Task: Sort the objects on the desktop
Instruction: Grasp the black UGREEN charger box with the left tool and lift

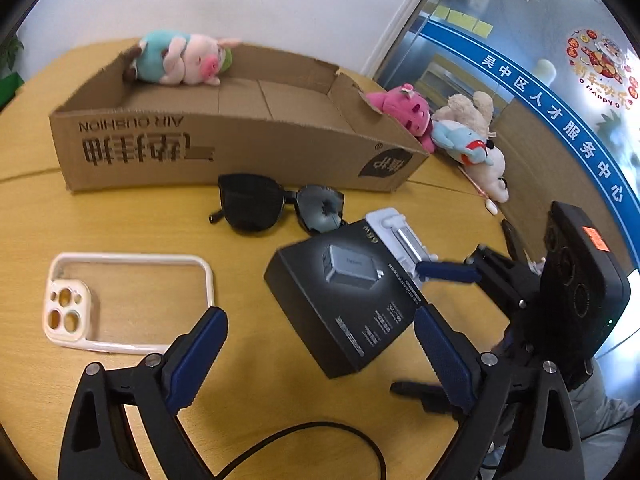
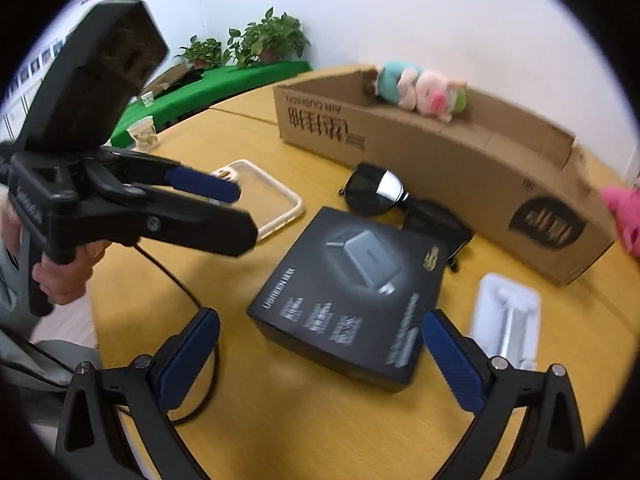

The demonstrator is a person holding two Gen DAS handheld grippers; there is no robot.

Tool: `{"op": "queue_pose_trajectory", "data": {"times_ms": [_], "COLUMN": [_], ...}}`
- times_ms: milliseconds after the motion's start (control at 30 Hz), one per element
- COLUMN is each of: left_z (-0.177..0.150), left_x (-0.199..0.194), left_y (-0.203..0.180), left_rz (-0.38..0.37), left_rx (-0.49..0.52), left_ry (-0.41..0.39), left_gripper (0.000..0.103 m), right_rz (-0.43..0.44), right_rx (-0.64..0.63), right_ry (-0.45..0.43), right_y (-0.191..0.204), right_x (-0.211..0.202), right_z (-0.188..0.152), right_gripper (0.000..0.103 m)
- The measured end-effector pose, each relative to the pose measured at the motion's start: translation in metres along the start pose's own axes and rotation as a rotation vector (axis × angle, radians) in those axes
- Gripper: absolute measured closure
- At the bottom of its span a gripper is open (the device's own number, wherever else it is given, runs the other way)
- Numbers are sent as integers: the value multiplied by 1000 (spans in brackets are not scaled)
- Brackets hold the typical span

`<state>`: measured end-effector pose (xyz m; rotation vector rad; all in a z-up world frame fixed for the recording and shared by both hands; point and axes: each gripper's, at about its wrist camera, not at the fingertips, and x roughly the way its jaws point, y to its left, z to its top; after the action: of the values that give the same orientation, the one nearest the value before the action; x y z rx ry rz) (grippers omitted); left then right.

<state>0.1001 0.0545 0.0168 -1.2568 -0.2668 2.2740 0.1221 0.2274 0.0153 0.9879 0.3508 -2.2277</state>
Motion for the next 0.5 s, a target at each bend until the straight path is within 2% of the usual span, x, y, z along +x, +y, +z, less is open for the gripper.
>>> {"op": "queue_pose_trajectory", "data": {"times_ms": [133, 333, 367, 500], "left_z": [3, 11, 11, 14], "left_x": [22, 68, 72, 73], "left_y": [6, 1, 4, 10], "left_rz": [-81, -78, -112, -127], "left_rx": [-32, -29, -53, -72], "left_ry": [55, 157, 157, 138], "left_gripper": [21, 34, 35, 37], "right_rz": [-52, -107, -106, -162], "right_rx": [71, 53, 46, 27], "right_ry": [43, 114, 121, 135], "right_y": [-15, -6, -3, 5], "right_x": [8, 32, 36, 49], "right_z": [-4, -4, -3, 2], "right_gripper": [2, 2, 2, 2]}}
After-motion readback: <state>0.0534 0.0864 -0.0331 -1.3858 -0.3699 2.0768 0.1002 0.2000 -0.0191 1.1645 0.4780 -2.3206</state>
